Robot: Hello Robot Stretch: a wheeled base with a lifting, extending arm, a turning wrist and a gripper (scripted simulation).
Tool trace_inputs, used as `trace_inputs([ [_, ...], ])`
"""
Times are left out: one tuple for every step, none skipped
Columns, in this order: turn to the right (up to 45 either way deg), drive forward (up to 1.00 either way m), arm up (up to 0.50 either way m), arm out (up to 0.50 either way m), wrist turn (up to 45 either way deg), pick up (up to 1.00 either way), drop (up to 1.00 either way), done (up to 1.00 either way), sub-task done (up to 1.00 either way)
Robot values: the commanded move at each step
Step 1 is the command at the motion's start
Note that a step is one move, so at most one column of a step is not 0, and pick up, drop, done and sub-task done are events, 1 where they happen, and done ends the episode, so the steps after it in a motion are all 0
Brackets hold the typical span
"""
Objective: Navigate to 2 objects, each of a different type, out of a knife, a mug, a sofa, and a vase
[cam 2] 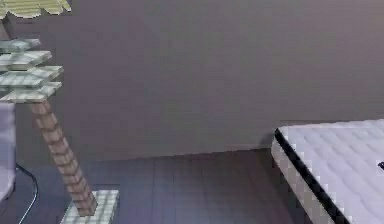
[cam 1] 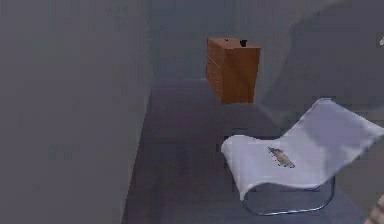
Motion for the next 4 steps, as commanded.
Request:
trace_inputs([
  [0.0,1.0,0.0,0.0,0.0,0.0,0.0,0.0,0.0],
  [0.0,0.7,0.0,0.0,0.0,0.0,0.0,0.0,0.0],
  [21.0,0.0,0.0,0.0,0.0,0.0,0.0,0.0,0.0],
  [3.0,0.0,0.0,0.0,0.0,0.0,0.0,0.0,0.0],
])
